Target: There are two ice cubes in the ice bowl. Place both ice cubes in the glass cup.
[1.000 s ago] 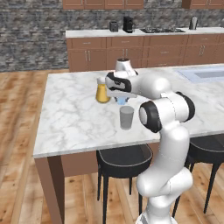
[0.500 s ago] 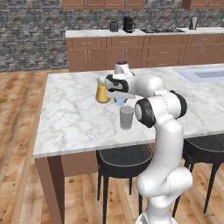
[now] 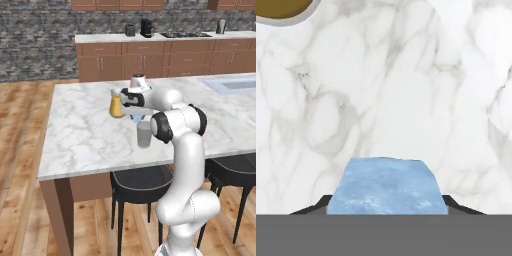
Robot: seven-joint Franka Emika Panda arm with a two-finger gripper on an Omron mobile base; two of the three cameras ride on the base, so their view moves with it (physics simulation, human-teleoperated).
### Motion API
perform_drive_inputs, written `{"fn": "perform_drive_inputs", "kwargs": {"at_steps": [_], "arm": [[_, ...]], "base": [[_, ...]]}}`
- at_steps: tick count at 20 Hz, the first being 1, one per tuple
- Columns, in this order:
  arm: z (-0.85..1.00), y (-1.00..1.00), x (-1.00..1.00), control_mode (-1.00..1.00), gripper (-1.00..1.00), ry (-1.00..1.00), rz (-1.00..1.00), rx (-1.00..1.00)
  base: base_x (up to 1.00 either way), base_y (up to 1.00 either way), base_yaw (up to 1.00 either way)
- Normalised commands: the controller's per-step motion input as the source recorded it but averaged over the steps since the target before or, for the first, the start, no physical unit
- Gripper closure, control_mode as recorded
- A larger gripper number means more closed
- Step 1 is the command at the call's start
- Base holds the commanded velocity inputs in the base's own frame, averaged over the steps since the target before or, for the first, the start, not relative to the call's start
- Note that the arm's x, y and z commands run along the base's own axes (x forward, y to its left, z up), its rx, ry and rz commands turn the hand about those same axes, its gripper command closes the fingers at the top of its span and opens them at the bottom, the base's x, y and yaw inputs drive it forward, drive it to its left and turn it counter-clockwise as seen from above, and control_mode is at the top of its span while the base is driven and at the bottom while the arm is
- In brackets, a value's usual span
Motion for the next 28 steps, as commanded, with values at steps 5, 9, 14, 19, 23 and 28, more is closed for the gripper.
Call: {"fn": "perform_drive_inputs", "kwargs": {"at_steps": [5,9,14,19,23,28], "arm": [[-0.3,-0.02,-0.09,-1.0,1.0,0.0,0.03,0.0],[-0.24,-0.04,-0.02,-1.0,1.0,0.0,0.02,0.0],[-0.17,-0.1,0.0,-1.0,1.0,0.0,0.0,0.0],[-0.17,-0.06,0.0,-1.0,1.0,0.0,0.01,0.0],[-0.01,0.0,0.0,-1.0,1.0,0.0,0.01,0.01],[0.43,0.0,0.0,-1.0,1.0,-0.04,0.0,0.05]], "base": [[0.0,0.0,0.0],[0.0,0.0,0.0],[0.0,0.0,0.0],[0.0,0.0,0.0],[0.0,0.0,0.0],[0.0,0.0,0.0]]}}
